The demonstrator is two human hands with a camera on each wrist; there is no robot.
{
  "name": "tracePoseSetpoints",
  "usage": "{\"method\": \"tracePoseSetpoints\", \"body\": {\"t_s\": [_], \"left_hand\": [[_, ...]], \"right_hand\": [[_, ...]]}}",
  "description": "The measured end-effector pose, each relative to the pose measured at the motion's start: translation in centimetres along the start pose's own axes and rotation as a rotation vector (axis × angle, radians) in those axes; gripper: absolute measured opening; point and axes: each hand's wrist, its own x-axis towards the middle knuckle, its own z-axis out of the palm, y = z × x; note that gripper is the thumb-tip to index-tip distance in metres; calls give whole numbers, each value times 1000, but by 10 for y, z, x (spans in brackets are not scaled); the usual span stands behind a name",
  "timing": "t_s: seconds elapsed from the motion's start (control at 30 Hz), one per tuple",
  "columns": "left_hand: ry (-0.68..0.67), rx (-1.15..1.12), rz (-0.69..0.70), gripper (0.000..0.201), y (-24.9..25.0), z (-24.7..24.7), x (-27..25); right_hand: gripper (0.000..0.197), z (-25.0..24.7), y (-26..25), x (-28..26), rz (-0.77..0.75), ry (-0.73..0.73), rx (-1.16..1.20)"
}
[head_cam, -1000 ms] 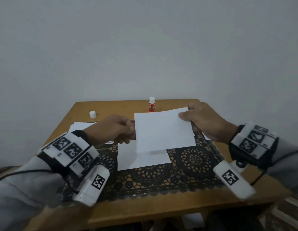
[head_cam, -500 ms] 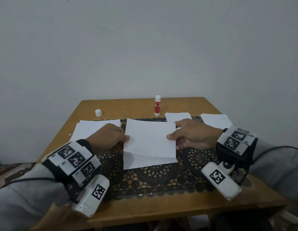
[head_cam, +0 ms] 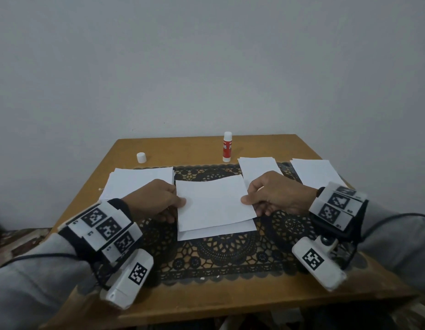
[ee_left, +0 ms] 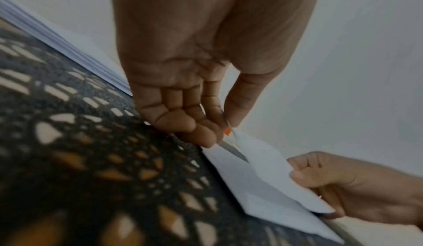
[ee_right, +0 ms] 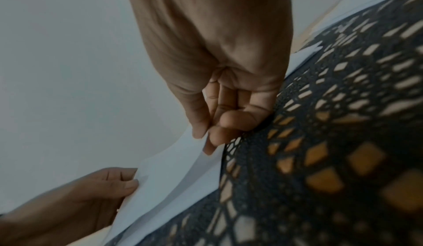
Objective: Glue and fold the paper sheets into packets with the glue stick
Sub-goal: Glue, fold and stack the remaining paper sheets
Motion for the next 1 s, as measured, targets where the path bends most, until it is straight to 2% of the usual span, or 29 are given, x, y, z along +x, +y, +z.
{"method": "tracePoseSetpoints", "body": {"t_s": [0.13,0.43,1.0], "left_hand": [[40,162,11,36,-2,0,4],[-13,302,3,30,-3,-1,9],[-28,376,28,27,-4,0,13]], "right_hand": [[20,2,4,1,-50,11,-144],[23,3,8,0,-105,-8,-241],[25,5,11,1,-160,24,-344]]}}
